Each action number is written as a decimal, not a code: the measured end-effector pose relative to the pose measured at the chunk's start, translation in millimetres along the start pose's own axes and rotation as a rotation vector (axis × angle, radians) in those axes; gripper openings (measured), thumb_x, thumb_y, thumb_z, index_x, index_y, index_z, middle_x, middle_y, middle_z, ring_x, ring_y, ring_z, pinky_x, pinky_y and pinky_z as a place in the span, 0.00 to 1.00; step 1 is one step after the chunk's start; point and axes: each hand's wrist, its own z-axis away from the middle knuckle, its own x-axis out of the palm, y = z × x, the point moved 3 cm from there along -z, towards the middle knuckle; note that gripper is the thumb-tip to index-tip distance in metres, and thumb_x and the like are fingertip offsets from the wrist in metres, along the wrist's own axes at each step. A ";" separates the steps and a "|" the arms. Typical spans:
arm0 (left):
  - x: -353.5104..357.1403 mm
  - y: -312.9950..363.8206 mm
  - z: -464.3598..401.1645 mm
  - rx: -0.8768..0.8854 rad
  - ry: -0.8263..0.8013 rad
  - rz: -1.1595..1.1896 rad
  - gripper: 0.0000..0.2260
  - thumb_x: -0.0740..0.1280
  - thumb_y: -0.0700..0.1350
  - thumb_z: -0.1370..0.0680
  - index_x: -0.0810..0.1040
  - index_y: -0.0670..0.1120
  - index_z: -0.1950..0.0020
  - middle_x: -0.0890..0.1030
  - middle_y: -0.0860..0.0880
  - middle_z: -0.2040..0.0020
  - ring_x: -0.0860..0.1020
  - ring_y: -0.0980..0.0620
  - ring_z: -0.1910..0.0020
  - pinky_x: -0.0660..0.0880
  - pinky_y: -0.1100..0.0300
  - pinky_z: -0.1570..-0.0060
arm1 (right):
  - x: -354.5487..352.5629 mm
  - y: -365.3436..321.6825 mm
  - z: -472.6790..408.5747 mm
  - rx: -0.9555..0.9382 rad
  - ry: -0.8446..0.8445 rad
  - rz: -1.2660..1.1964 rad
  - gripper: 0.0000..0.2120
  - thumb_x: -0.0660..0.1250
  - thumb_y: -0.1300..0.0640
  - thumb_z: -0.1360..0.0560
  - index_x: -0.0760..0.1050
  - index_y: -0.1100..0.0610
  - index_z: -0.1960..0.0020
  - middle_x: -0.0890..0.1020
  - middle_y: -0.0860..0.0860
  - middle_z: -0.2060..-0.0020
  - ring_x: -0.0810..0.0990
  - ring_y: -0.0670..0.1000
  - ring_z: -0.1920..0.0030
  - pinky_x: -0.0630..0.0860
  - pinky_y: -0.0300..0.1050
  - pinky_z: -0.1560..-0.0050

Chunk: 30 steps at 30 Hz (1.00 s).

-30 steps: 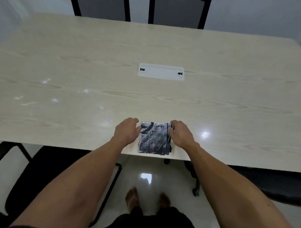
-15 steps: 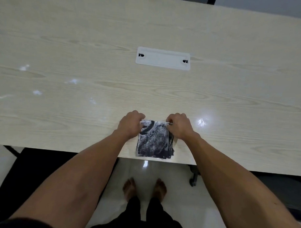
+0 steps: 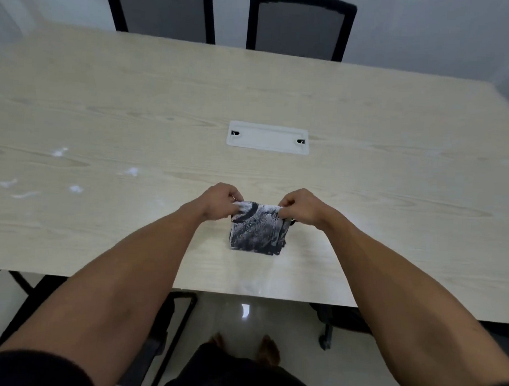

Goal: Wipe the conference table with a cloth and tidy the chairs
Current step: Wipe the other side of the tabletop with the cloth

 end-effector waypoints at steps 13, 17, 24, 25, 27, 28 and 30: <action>-5.2 -15.5 -0.4 -0.067 0.293 0.133 0.11 0.66 0.32 0.23 0.82 0.47 0.53 0.82 0.49 0.46 0.78 0.51 0.55 0.69 0.69 0.66 | 20.6 -4.6 -34.7 -0.092 0.216 0.067 0.09 0.68 0.68 0.23 0.81 0.56 0.50 0.82 0.51 0.52 0.78 0.51 0.55 0.72 0.40 0.58; 33.2 -51.4 15.2 -0.127 0.118 0.108 0.18 0.62 0.29 0.25 0.82 0.50 0.51 0.82 0.47 0.41 0.81 0.47 0.46 0.74 0.63 0.56 | 59.9 32.9 -27.5 -0.022 0.061 0.170 0.12 0.68 0.68 0.27 0.82 0.56 0.47 0.82 0.50 0.50 0.80 0.53 0.48 0.77 0.45 0.48; 33.3 -104.1 47.3 -0.197 0.307 -0.079 0.21 0.66 0.48 0.19 0.75 0.47 0.26 0.76 0.48 0.27 0.75 0.45 0.31 0.73 0.48 0.31 | 82.5 26.4 -39.2 -0.079 0.255 0.414 0.20 0.68 0.40 0.22 0.79 0.53 0.39 0.78 0.52 0.43 0.76 0.56 0.43 0.73 0.53 0.40; 29.6 -115.9 51.2 -0.197 0.370 -0.112 0.23 0.65 0.50 0.18 0.73 0.45 0.25 0.74 0.46 0.26 0.72 0.44 0.28 0.71 0.47 0.29 | 89.8 20.7 -45.0 -0.104 0.332 0.416 0.21 0.65 0.41 0.20 0.77 0.54 0.35 0.77 0.55 0.39 0.75 0.58 0.39 0.72 0.55 0.37; 24.6 -143.6 58.5 -0.245 0.463 -0.194 0.27 0.62 0.56 0.18 0.69 0.44 0.22 0.69 0.44 0.22 0.66 0.41 0.22 0.67 0.45 0.26 | 111.8 9.6 -57.2 -0.098 0.399 0.424 0.26 0.60 0.41 0.18 0.71 0.55 0.27 0.72 0.58 0.28 0.69 0.61 0.28 0.66 0.59 0.29; 23.2 -156.6 62.1 -0.287 0.483 -0.235 0.30 0.61 0.57 0.18 0.65 0.44 0.19 0.64 0.44 0.19 0.61 0.42 0.19 0.63 0.45 0.23 | 125.6 5.6 -63.2 -0.069 0.389 0.447 0.29 0.57 0.39 0.17 0.66 0.55 0.22 0.66 0.58 0.22 0.63 0.61 0.22 0.60 0.62 0.24; 22.3 -182.8 67.5 -0.370 0.506 -0.283 0.35 0.60 0.59 0.17 0.55 0.43 0.16 0.53 0.45 0.15 0.51 0.46 0.16 0.53 0.47 0.19 | 154.9 4.7 -73.9 -0.009 0.336 0.520 0.33 0.49 0.35 0.16 0.54 0.51 0.15 0.52 0.56 0.15 0.48 0.60 0.16 0.44 0.66 0.20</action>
